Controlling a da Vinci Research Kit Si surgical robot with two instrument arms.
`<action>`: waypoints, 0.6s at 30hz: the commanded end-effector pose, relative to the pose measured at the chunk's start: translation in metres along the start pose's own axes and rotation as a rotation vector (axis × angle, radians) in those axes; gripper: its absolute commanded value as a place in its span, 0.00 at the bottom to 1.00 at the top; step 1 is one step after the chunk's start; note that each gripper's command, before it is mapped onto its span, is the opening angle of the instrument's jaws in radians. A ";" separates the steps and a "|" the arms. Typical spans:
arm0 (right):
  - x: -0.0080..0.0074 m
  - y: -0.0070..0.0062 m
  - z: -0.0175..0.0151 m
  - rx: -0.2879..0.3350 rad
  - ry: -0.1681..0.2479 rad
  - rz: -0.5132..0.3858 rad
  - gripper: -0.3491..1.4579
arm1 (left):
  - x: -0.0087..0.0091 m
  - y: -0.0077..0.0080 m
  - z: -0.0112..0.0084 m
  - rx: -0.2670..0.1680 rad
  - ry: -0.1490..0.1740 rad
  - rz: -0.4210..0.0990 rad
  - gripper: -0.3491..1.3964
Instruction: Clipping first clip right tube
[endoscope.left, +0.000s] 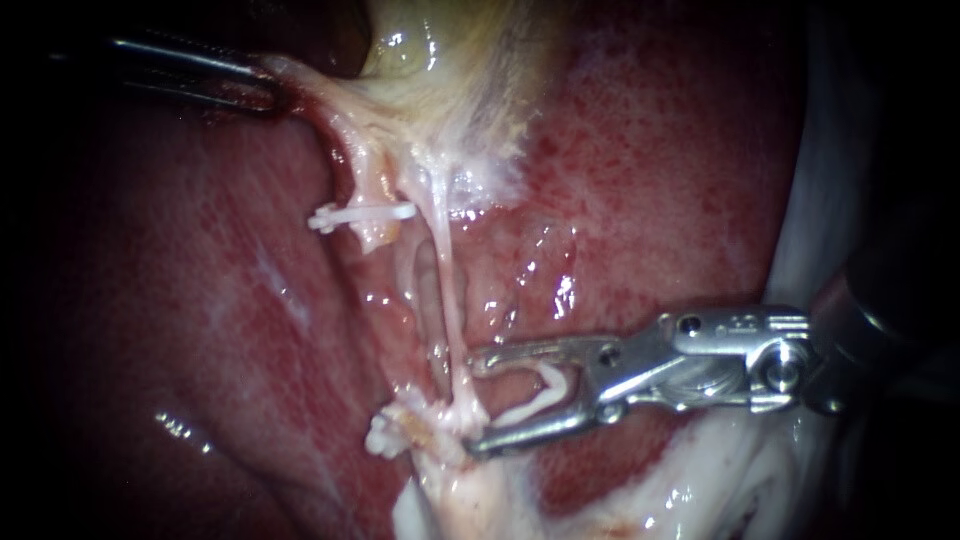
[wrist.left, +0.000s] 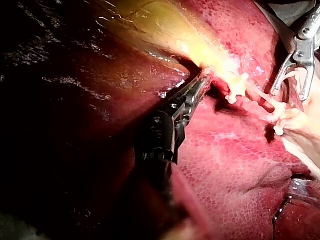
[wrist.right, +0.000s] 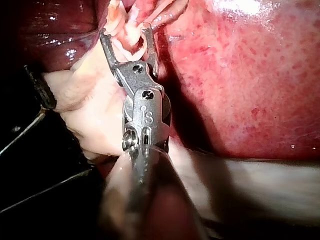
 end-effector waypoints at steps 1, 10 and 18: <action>-0.0003 0.0003 0.0000 -0.001 0.001 0.005 0.47 | 0.0000 0.0000 0.0000 0.000 0.000 0.000 0.00; -0.0017 0.0025 0.0004 0.000 0.013 0.034 0.47 | 0.0000 0.0000 0.0000 0.000 0.000 0.000 0.00; -0.0025 0.0034 0.0028 0.038 0.033 0.070 0.47 | 0.0000 0.0000 0.0000 0.000 0.000 0.000 0.00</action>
